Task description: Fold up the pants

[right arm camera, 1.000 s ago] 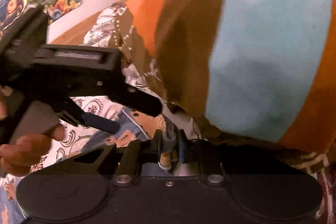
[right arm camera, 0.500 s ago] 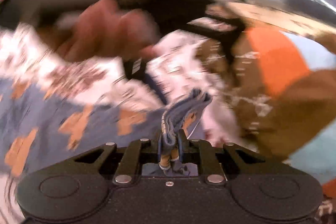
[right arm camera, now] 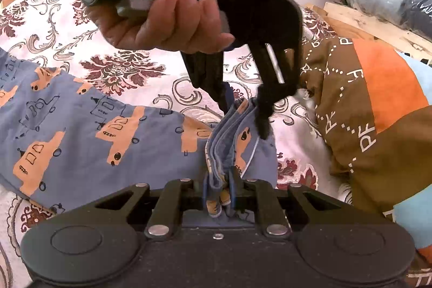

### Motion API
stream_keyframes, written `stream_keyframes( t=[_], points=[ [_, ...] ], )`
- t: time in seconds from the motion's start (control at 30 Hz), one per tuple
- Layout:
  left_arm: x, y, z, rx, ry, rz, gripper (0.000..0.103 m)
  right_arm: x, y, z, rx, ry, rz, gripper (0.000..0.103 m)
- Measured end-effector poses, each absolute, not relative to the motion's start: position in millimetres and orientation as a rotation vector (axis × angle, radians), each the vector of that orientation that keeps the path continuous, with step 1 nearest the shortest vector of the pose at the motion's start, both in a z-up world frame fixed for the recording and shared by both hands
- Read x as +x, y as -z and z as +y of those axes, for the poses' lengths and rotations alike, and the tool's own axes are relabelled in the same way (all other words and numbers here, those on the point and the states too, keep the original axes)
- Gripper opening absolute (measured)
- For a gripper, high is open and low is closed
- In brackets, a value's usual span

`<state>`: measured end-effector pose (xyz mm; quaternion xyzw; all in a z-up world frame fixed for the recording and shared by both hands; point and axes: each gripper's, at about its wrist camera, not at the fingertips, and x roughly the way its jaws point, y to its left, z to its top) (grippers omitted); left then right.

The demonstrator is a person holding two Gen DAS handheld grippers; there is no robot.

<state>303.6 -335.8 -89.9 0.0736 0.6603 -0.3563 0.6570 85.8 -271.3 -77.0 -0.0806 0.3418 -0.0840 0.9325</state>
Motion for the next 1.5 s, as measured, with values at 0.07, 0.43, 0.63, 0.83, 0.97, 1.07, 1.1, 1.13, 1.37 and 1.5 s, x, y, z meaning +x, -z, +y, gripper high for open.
stream_keyframes(
  t=[0.07,0.43,0.63,0.83,0.97,1.07,1.1,1.13,1.37,1.5],
  points=[
    [302,85,-330,0.145,0.812,1.489,0.025,82,74,-271,-0.155,0.167,0.694,0.017],
    [280,63,-259,0.069,0.872,1.373,0.023,50,57,-225,-0.263,-0.042,0.656,0.014],
    [280,75,-220,-0.014,0.836,1.356,0.022,46,66,-204,-0.403,0.010,0.637,0.022],
    [291,87,-221,-0.067,0.845,1.361,0.022,56,79,-216,-0.435,0.067,0.701,0.050],
    [295,90,-236,-0.031,0.861,1.350,0.028,62,88,-212,-0.481,0.073,0.713,0.055],
    [298,92,-241,-0.021,0.868,1.343,0.044,67,94,-208,-0.517,0.090,0.705,0.052],
    [300,92,-241,-0.027,0.866,1.340,0.047,69,96,-208,-0.526,0.092,0.707,0.049],
    [301,93,-241,-0.036,0.865,1.339,0.047,71,97,-209,-0.525,0.090,0.714,0.045],
    [301,100,-247,-0.023,0.847,1.342,0.024,69,92,-213,-0.473,0.087,0.708,0.017],
    [298,93,-245,-0.036,0.845,1.326,0.021,64,82,-215,-0.437,0.099,0.674,0.012]
  ],
)
